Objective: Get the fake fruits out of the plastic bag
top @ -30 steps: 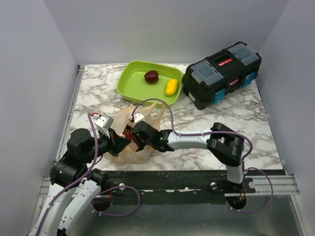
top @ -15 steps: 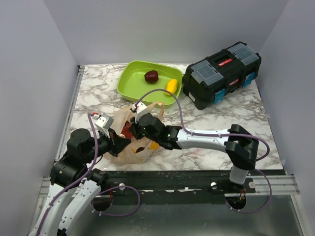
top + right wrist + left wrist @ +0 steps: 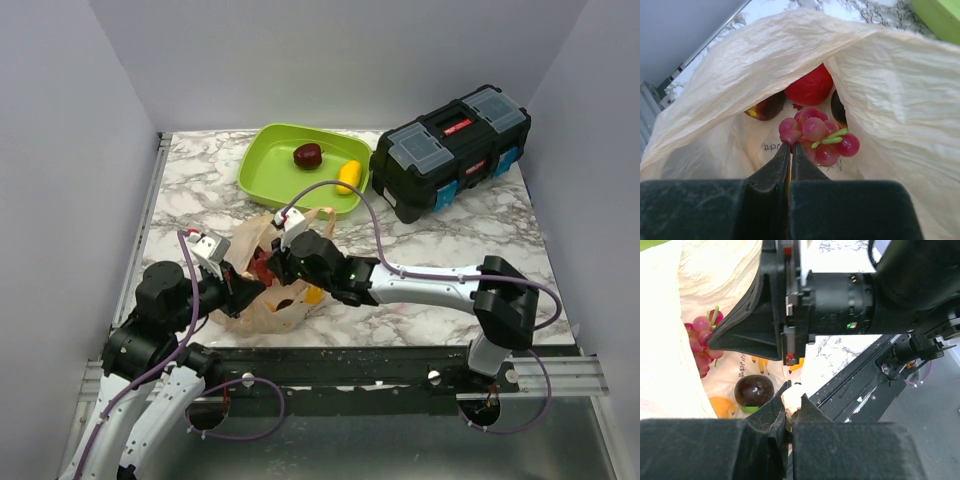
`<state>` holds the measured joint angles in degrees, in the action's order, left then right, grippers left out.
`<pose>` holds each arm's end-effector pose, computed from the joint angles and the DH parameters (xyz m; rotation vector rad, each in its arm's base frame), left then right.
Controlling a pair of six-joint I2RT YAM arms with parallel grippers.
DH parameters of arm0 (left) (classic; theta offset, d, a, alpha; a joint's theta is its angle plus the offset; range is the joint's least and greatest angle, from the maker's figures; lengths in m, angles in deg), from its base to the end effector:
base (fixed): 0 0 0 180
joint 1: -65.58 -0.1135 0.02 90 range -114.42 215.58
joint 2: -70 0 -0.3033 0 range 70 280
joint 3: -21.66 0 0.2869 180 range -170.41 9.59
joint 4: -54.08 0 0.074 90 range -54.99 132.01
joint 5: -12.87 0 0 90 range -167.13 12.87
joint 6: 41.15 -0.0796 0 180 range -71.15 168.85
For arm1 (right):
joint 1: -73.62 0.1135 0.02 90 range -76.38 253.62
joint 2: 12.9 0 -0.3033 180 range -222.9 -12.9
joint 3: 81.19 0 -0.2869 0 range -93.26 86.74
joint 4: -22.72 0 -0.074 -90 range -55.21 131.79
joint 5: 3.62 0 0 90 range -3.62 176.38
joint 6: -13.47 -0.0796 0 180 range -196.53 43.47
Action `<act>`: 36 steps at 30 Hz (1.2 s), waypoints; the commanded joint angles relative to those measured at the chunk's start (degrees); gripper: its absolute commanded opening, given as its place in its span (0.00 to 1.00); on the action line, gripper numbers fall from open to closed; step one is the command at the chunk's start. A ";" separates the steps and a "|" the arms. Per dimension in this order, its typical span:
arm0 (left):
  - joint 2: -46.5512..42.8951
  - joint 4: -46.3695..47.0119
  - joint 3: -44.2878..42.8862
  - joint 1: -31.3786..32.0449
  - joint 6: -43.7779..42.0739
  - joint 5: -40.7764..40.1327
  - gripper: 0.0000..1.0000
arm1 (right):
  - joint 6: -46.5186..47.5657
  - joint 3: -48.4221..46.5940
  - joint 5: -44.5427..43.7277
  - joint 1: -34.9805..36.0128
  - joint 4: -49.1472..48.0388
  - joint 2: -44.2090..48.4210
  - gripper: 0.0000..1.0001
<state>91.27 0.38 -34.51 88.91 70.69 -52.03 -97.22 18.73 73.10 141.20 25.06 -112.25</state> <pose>0.0885 -0.0749 0.3406 0.3372 1.9522 -0.9401 0.2003 0.4376 0.2623 -0.6557 1.9128 0.7854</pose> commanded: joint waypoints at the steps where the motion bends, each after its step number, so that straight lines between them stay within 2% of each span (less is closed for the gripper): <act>1: 0.37 0.76 0.37 -0.61 -0.58 0.03 0.00 | 0.97 -0.55 1.23 0.45 0.88 5.68 0.01; 7: -0.09 0.76 0.50 -0.83 -0.49 -0.41 0.00 | 1.71 -0.62 1.09 0.39 1.74 11.45 0.01; 15: 0.13 0.85 0.41 -1.98 -0.66 0.18 0.00 | 4.45 -4.14 -0.83 0.43 3.92 14.69 0.01; 27: -0.09 0.86 0.47 -2.17 -0.66 0.43 0.00 | 9.45 -15.97 -6.35 0.27 8.12 12.70 0.01; 36: -0.73 0.85 0.50 -2.50 -0.58 0.20 0.00 | 14.36 -27.87 -11.10 -3.12 12.17 7.50 0.01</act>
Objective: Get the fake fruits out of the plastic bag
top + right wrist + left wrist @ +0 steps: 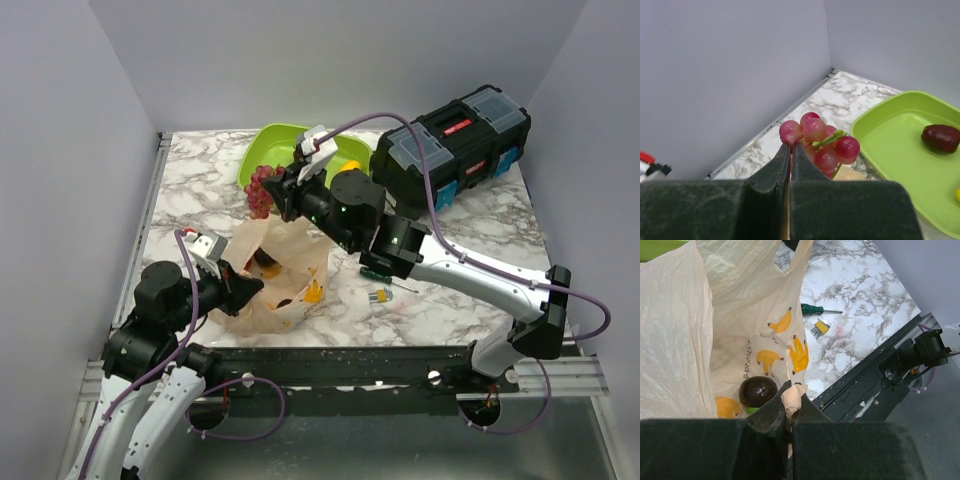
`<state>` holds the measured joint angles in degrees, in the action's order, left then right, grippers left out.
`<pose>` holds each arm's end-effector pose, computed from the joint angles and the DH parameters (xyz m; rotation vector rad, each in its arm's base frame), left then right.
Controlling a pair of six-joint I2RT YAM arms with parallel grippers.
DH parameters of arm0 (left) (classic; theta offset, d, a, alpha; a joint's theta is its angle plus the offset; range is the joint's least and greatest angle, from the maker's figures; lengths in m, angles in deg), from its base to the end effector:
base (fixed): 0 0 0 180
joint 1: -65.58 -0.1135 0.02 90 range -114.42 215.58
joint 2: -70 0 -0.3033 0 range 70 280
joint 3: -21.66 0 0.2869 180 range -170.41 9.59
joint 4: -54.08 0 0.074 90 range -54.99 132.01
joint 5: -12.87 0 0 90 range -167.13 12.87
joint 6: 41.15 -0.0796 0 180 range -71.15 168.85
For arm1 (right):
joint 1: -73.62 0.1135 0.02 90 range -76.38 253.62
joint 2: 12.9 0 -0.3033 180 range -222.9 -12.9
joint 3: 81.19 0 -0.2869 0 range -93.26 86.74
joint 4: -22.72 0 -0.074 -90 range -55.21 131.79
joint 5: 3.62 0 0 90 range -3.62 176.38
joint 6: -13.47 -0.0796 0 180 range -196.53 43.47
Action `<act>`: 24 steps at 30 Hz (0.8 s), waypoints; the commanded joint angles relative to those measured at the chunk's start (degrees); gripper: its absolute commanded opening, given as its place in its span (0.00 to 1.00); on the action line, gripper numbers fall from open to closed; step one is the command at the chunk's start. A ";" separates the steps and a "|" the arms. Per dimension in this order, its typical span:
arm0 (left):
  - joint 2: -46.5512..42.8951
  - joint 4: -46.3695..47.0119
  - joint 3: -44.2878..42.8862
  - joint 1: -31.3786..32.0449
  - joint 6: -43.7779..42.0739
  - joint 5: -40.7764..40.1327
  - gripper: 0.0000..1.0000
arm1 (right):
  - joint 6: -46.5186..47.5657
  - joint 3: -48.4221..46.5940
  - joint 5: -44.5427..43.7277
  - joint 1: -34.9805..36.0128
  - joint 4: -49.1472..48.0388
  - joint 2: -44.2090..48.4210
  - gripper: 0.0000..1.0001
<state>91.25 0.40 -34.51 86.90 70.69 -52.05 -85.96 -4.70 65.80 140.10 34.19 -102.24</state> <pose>0.0910 -0.0718 0.3407 0.3019 1.9513 -0.9172 0.2025 0.3951 0.4940 -0.4813 1.5035 0.7779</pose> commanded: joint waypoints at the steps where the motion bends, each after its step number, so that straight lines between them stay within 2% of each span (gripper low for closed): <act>1: -0.82 0.82 0.55 -0.49 -0.58 0.15 0.00 | 3.11 -5.56 -3.70 -2.71 3.14 -3.05 0.01; 9: -0.75 0.91 0.50 -0.84 -0.67 0.41 0.00 | 2.30 -13.49 -2.58 -12.39 6.06 -9.37 0.01; 12: -1.19 0.91 0.55 -0.93 -0.58 -0.01 0.00 | 2.92 -15.51 -6.00 -15.70 7.70 -13.54 0.01; 16: -1.65 0.89 0.46 -1.02 -0.53 -0.14 0.00 | 5.03 -15.66 -10.36 -18.96 7.89 -18.71 0.01; 24: -1.17 0.99 0.50 -1.72 -0.75 0.53 0.00 | 3.84 -17.11 -10.43 -23.76 10.92 -28.84 0.01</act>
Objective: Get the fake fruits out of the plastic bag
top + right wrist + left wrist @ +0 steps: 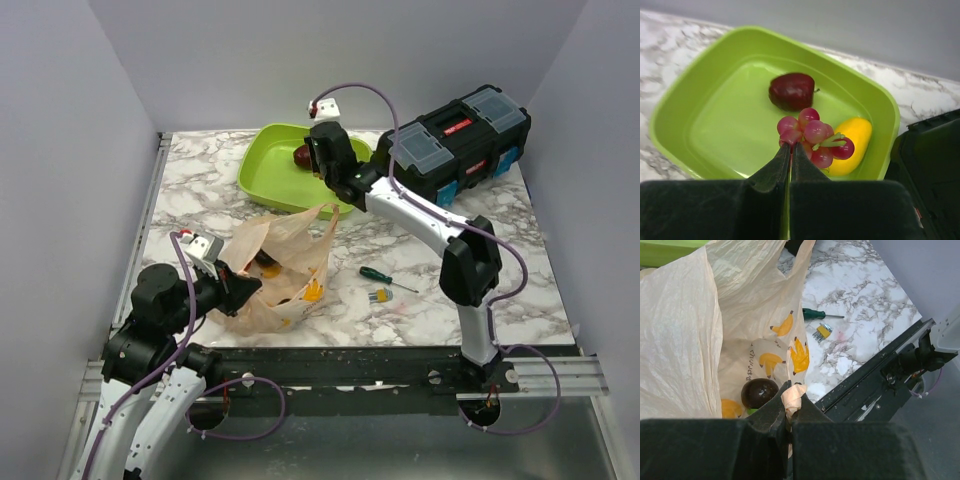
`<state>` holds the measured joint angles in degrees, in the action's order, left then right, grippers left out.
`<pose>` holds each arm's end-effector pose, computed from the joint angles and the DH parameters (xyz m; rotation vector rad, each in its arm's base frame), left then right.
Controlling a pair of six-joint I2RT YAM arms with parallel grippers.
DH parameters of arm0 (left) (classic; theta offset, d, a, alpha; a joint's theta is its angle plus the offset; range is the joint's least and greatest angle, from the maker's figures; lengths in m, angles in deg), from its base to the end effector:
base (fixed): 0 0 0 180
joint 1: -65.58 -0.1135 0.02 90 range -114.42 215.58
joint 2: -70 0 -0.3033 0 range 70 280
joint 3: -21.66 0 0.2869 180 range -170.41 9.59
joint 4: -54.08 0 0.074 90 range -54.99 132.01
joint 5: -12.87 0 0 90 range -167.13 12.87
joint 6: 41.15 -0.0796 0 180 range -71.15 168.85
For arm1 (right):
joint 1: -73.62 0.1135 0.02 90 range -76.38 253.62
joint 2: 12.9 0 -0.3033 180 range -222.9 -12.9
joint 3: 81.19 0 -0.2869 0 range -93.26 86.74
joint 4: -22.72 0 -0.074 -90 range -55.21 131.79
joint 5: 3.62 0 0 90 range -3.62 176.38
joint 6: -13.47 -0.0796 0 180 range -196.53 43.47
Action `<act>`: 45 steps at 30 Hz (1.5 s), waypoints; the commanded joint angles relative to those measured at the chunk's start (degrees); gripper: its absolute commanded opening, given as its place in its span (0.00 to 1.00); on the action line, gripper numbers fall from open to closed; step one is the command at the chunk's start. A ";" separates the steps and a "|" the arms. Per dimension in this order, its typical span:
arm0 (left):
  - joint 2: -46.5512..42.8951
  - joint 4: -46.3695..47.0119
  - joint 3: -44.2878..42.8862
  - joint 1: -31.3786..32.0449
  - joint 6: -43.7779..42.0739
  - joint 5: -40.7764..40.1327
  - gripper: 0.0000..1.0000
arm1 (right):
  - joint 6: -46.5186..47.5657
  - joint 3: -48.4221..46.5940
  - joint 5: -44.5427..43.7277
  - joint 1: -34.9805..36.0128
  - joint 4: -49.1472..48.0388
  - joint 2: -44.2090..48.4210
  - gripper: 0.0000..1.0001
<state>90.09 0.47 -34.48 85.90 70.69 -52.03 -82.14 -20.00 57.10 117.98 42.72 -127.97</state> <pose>0.0880 -0.0686 0.3424 0.2884 1.9294 -0.9071 0.4365 0.3724 0.3668 -0.2624 1.8008 0.1429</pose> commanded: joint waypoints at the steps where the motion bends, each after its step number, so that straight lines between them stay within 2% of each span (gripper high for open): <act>1: 0.01 0.94 0.48 -0.80 -0.75 0.49 0.00 | -0.52 -2.16 -0.94 -2.28 2.80 -4.34 0.01; 11: -0.39 1.20 0.57 -1.07 -1.00 1.56 0.00 | -4.88 -6.00 7.13 -6.52 5.81 -13.84 0.01; 14: -0.29 1.29 0.57 -1.16 -1.10 2.05 0.00 | -5.07 -9.40 9.88 -8.06 6.57 -17.22 0.01; 18: -0.57 1.37 0.66 -1.16 -1.15 2.10 0.00 | -3.46 -15.98 9.02 -9.18 7.83 -22.43 0.01; 24: -0.58 1.37 0.65 -1.50 -1.19 2.02 0.00 | -2.11 -22.14 8.67 -10.34 8.91 -27.68 0.14; 28: -0.58 1.37 0.66 -1.67 -1.10 1.79 0.00 | -1.86 -23.80 9.02 -10.45 10.25 -28.88 0.31; 32: -0.49 1.37 0.66 -1.86 -1.09 1.77 0.00 | -1.80 -23.25 9.34 -10.43 11.35 -27.64 0.47; 38: -0.35 1.36 0.66 -2.12 -1.02 1.71 0.00 | -3.94 -20.61 11.00 -10.41 15.41 -21.00 0.47; 40: -0.27 1.33 0.66 -2.12 -1.10 1.95 0.00 | -5.71 -15.68 12.41 -10.39 15.22 -16.06 0.47; 45: -0.35 1.24 0.67 -2.12 -0.93 1.44 0.00 | -8.80 5.08 15.41 -10.08 9.06 0.22 0.48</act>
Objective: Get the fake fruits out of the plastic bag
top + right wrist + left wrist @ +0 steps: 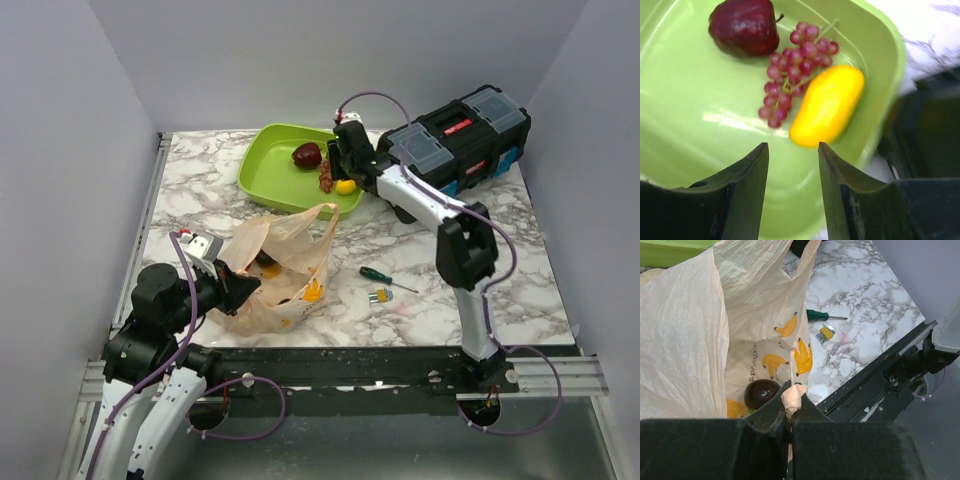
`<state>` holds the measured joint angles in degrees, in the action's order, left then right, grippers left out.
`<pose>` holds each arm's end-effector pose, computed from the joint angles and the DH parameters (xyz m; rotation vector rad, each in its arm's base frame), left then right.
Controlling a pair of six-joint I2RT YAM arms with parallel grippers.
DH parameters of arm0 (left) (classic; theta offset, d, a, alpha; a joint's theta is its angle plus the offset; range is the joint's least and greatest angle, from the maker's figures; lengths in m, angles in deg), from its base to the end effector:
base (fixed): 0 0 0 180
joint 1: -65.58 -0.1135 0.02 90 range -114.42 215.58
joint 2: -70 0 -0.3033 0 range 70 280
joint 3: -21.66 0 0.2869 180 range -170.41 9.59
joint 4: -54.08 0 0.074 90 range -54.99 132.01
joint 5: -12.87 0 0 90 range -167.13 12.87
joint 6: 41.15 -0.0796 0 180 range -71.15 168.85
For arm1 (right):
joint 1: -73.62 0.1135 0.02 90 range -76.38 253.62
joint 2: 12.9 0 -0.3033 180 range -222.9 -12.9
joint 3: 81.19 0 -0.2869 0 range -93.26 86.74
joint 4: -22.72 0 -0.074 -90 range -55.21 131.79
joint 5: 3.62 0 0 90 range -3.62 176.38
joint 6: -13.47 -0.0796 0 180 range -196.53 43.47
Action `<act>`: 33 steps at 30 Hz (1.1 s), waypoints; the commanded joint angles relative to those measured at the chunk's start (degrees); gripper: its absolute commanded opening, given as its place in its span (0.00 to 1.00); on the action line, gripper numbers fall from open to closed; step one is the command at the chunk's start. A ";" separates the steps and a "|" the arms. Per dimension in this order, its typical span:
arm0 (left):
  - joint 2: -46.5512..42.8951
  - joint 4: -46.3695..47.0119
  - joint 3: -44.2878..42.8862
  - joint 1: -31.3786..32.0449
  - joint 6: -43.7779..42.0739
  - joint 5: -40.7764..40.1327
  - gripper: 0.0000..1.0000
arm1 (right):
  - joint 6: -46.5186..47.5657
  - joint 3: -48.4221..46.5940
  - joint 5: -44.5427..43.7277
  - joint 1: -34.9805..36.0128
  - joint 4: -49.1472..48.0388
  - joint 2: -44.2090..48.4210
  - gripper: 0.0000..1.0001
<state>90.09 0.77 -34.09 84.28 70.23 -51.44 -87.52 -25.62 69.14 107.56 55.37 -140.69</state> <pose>0.0904 -0.0670 0.3408 0.2753 1.9278 -0.8928 0.5222 0.3230 0.2482 -0.2666 2.1530 0.1180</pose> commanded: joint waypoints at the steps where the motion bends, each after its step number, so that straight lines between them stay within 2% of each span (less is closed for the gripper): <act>1: -0.28 0.98 0.27 -0.51 -0.47 0.88 0.00 | -3.96 14.22 4.75 0.34 -4.60 16.05 0.48; 6: -0.27 0.98 0.35 -0.68 -0.40 0.81 0.00 | -6.30 31.56 10.20 0.43 -5.43 28.39 0.49; 11: 0.45 0.99 0.35 -0.77 -0.47 1.04 0.00 | -6.99 44.73 10.21 3.26 -3.33 43.37 0.52; 15: 1.90 0.94 0.35 -0.85 -0.56 1.64 0.00 | -10.86 51.89 16.24 7.28 -1.73 55.08 0.53; 19: 2.83 0.85 0.27 -0.94 -0.64 1.75 0.00 | -14.39 59.66 25.57 16.11 -8.51 63.42 0.55; 22: 2.87 0.89 0.35 -0.97 -0.64 1.77 0.00 | -15.13 60.75 24.64 25.77 -14.51 63.69 0.55; 24: 3.16 0.90 0.35 -0.94 -0.73 2.00 0.00 | -16.59 61.13 18.03 32.15 -19.32 62.29 0.55; 28: 3.54 1.16 0.57 -0.86 -1.00 3.58 0.00 | -20.69 59.10 14.29 33.34 -24.77 54.02 0.54; 30: 4.61 1.24 0.68 -0.77 -1.08 4.37 0.00 | -20.78 54.14 11.91 33.35 -22.24 47.92 0.52; 33: 7.86 0.87 0.52 0.04 -1.47 5.97 0.00 | -23.87 47.64 3.84 33.36 -16.10 39.12 0.52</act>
<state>94.16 0.82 -33.98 83.67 69.84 -49.17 -106.79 29.35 84.03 141.11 35.57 -92.78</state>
